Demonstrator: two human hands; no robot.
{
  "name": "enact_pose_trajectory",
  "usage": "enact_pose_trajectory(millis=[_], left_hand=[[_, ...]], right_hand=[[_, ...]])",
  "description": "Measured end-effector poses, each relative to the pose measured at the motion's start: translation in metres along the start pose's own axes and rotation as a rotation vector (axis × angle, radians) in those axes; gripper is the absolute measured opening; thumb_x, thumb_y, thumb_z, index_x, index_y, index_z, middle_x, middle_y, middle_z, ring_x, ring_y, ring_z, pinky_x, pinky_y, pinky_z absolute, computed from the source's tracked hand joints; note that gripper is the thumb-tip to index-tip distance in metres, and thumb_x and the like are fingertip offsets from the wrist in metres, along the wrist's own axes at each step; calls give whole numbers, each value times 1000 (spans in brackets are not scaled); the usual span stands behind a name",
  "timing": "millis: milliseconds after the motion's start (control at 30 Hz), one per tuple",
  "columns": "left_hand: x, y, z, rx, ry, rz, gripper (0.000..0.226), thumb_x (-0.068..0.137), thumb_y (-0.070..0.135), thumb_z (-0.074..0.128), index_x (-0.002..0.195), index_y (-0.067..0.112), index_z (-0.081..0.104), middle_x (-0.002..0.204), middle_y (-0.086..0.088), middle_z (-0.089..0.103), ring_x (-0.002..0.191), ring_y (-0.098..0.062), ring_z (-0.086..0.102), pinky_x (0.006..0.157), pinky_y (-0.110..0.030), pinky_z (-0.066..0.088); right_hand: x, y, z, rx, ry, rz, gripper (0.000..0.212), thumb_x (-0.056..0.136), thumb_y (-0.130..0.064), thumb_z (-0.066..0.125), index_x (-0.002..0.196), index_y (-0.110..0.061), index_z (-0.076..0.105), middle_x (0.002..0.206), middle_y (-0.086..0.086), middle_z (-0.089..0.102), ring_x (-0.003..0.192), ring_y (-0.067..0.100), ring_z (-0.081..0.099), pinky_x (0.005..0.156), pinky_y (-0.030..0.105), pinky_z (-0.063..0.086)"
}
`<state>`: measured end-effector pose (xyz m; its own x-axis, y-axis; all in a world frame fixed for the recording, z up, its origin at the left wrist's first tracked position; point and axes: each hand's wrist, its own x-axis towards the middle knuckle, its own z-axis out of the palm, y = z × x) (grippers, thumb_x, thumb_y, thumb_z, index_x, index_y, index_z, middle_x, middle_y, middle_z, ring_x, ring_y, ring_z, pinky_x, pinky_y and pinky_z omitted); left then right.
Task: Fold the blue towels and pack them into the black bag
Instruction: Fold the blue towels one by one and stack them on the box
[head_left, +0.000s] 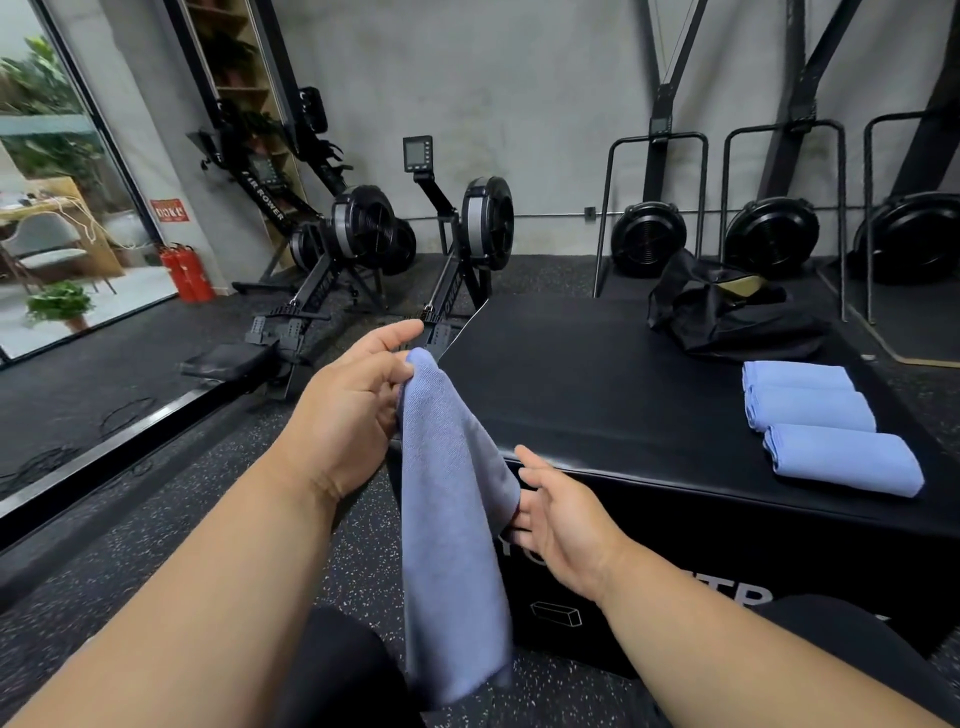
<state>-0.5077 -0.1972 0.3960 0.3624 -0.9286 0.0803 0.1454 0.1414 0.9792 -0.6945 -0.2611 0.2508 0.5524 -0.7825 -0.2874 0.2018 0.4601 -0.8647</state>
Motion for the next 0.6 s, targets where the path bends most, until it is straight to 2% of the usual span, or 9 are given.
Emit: enact_pose_trajectory(millis=[67,200,267,367,433,500,533,600], left_hand=[[-3,0,-1,4,11,-1,43,96,-4,43,122,18,70,65,6,46,49,-7,31,49,-20,23],[-7,-3,-5,12,23,2,41,98,-7,41,121,15,67,60,9,59,45,-3,47,47,-14,38],[-6,-6,-9,27,36,3,40,98,-7,43,121,15,67,61,9,60,46,-3,48,48,-14,39],[-6,-12,-19,71,69,2,40,97,-5,47,121,18,69,66,7,61,52,-5,50,53,-17,42],[-3,-17,-29,110,114,6,38,95,-3,51,118,21,71,74,4,61,59,-8,50,61,-21,43],[-1,-23,-38,147,181,17,37,95,-3,53,114,22,72,76,3,58,62,-9,48,65,-26,40],[0,-26,-42,156,203,20,36,95,-3,54,114,22,72,77,3,58,62,-8,48,66,-26,40],[-1,-32,-45,157,210,16,34,97,-2,56,116,21,70,80,5,63,63,-7,53,67,-23,44]], right_hand=[[0,-1,2,-13,3,-9,55,108,-23,38,160,-37,29,128,9,74,119,33,70,117,54,42],[-1,-2,2,-121,39,-34,46,103,-11,52,147,-26,53,121,5,78,107,26,76,99,47,56],[-3,-3,2,-198,82,-59,40,102,-10,57,139,-23,60,112,5,80,99,23,76,88,43,57],[-8,-7,2,-271,149,-115,30,99,-11,59,125,-22,70,103,11,81,87,25,69,78,44,49],[-11,-13,-1,-337,221,-193,28,99,-7,58,117,-21,73,100,8,81,81,16,71,75,33,53],[-10,-18,-10,-456,314,-297,26,100,-6,60,116,-22,72,104,-2,78,84,0,69,74,11,51],[-8,-19,-15,-500,348,-336,26,100,-6,61,115,-23,72,104,-3,76,86,-1,67,74,7,49],[-7,-21,-22,-501,393,-388,25,97,-7,65,109,-28,73,90,3,73,78,8,62,73,15,50]])
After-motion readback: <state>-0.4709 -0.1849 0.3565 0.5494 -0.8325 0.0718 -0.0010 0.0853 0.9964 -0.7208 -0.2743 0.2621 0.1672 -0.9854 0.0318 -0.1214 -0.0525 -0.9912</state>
